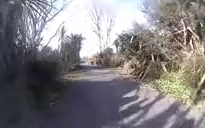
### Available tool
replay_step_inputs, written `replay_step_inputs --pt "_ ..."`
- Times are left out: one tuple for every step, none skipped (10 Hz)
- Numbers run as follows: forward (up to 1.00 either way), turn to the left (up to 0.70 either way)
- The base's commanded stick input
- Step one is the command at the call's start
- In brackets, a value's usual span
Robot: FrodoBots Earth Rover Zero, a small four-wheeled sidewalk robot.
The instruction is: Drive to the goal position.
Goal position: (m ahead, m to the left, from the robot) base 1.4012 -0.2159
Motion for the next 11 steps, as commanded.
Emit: replay_step_inputs --pt "0.45 0.0" --pt "0.45 0.0" --pt "0.45 0.0" --pt "0.45 0.0" --pt "0.45 0.0" --pt "0.45 0.0" --pt "0.45 0.0" --pt "0.45 0.0" --pt "0.45 0.0" --pt "0.45 -0.02" --pt "0.45 -0.06"
